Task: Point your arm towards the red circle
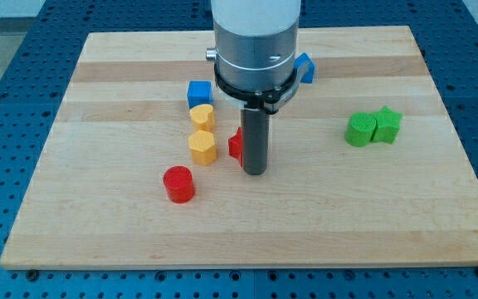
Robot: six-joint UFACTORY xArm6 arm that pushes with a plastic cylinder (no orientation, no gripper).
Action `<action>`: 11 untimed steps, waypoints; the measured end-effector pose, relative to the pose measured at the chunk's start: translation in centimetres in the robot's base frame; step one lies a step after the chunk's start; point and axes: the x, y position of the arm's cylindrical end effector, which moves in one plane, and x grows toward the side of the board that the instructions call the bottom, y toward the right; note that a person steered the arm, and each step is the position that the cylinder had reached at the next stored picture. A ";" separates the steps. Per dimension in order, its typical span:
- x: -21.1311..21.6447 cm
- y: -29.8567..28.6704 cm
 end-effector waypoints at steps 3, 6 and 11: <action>7.5 -2.0; 6.7 -18.9; 3.6 -6.0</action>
